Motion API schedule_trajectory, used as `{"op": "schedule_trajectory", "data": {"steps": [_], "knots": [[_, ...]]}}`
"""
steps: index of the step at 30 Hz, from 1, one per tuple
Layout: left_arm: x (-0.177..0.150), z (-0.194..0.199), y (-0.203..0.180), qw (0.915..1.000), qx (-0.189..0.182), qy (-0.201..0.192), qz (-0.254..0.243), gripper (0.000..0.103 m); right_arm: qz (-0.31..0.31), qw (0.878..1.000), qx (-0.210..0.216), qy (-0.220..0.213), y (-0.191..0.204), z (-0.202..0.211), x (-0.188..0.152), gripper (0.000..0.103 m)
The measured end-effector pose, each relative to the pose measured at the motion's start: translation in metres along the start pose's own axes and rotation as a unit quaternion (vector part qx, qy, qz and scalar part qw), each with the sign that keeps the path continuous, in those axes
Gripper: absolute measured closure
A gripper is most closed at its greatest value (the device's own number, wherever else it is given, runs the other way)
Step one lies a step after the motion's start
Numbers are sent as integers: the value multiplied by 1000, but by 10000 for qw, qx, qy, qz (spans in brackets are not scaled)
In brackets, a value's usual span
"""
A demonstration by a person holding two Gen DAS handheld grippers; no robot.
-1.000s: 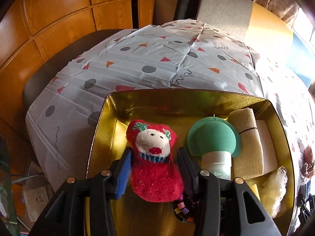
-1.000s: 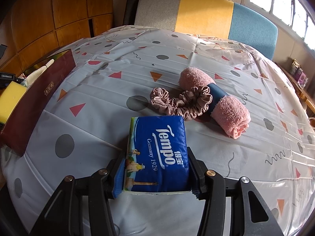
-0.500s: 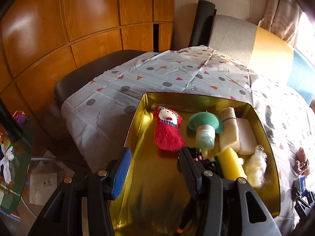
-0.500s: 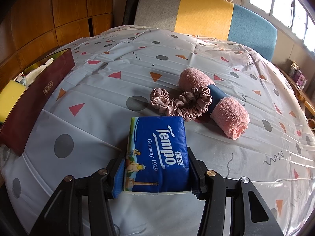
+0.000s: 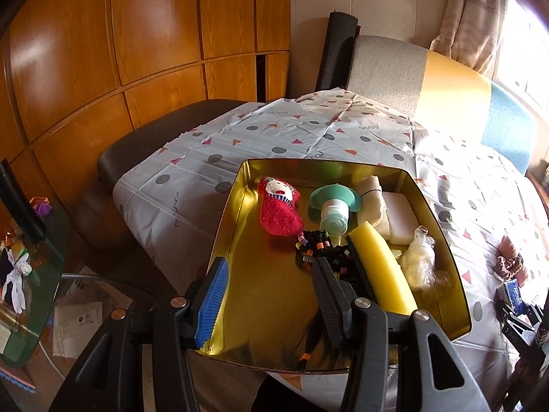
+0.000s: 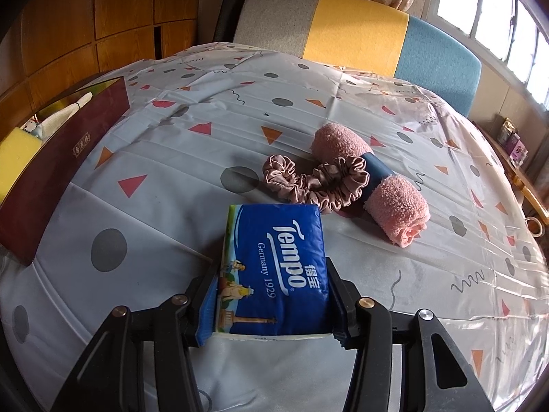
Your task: Organize soft objects
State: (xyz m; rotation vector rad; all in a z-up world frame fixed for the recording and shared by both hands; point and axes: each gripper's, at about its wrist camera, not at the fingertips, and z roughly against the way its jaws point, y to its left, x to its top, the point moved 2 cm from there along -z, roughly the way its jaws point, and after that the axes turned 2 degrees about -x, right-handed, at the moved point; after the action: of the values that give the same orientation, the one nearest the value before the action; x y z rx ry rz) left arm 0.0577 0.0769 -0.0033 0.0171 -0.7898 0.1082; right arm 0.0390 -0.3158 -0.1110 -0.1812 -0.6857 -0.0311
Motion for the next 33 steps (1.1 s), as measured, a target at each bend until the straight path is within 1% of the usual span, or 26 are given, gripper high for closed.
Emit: {"op": "schedule_trajectory", "data": {"steps": [4, 12, 18, 27, 33], "knots": [[-3, 4, 4, 10000, -32, -35, 17, 52, -16, 10000, -76, 0, 2, 1, -1, 51], [-9, 5, 14, 9999, -101, 24, 127, 52, -54, 9997, -210, 56, 3, 3, -2, 51], [-16, 7, 25, 9999, -20, 29, 129, 52, -233, 9991, -329, 162, 4, 4, -2, 51], [-22, 9, 44, 9995, 44, 14, 315, 52, -482, 9973, -480, 266, 6, 7, -2, 51], [-25, 7, 53, 9990, 42, 76, 444, 52, -587, 9965, -432, 401, 9, 12, -4, 51]]}}
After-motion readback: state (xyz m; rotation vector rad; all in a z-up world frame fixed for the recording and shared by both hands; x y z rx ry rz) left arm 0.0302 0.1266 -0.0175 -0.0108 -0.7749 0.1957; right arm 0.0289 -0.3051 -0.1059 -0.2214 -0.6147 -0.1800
